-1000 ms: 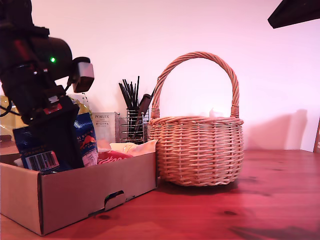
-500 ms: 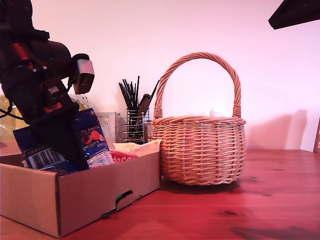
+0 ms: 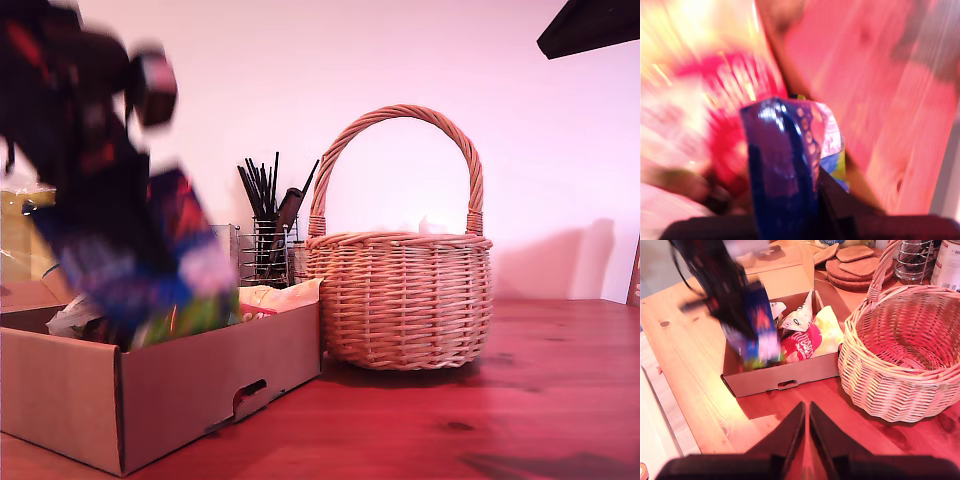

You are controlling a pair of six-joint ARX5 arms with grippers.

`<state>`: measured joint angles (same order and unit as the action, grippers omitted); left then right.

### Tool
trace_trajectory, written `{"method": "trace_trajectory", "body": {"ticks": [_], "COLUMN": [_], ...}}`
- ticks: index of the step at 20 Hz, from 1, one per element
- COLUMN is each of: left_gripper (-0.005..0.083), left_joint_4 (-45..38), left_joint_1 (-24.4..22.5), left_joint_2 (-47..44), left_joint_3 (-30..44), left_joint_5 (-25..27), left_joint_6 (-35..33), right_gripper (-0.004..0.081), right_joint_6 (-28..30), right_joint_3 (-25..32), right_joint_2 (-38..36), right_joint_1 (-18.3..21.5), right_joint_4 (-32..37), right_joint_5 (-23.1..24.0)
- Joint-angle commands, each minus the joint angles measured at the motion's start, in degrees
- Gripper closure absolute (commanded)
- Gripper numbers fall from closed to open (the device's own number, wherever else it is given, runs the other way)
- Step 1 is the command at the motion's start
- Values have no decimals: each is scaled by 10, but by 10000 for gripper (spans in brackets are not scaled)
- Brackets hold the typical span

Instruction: Move the bags of Easter eggs from the cardboard box on the left into the woven basket on the right side.

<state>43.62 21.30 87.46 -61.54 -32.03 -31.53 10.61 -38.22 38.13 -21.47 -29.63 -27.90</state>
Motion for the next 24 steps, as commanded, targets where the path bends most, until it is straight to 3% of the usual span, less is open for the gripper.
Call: {"method": "trace_trajectory", "body": {"ticks": [1, 4, 7, 10, 13, 16, 21, 24], "left_gripper": [797, 797, 797, 797, 797, 797, 797, 797], "left_joint_4": [-4, -7, -21, -84, -149, -244, -428, -523], "left_joint_1": [2, -3, -11, -7, 30, 71, 138, 160], "left_joint_2": [-26, -57, -77, -89, -91, -91, -60, -5], "left_joint_3": [-8, -8, -8, -9, -9, -9, -8, -9], "left_joint_5": [-5, -7, -46, -115, -114, -69, 87, 104], "left_joint_6": [1, 0, 2, 15, 50, 86, 113, 123], "right_gripper": [783, 783, 783, 783, 783, 783, 783, 783], "right_joint_6": [3, 3, 3, 3, 3, 3, 3, 3], "right_joint_3": [8, 8, 8, 8, 8, 8, 8, 8], "right_joint_2": [0, 0, 0, 0, 0, 0, -1, -2], "right_joint_1": [-2, -2, -2, -2, -2, -2, -1, -1], "right_joint_4": [2, 2, 2, 2, 2, 2, 3, 6], "right_joint_5": [0, 0, 0, 0, 0, 0, 0, 5]}}
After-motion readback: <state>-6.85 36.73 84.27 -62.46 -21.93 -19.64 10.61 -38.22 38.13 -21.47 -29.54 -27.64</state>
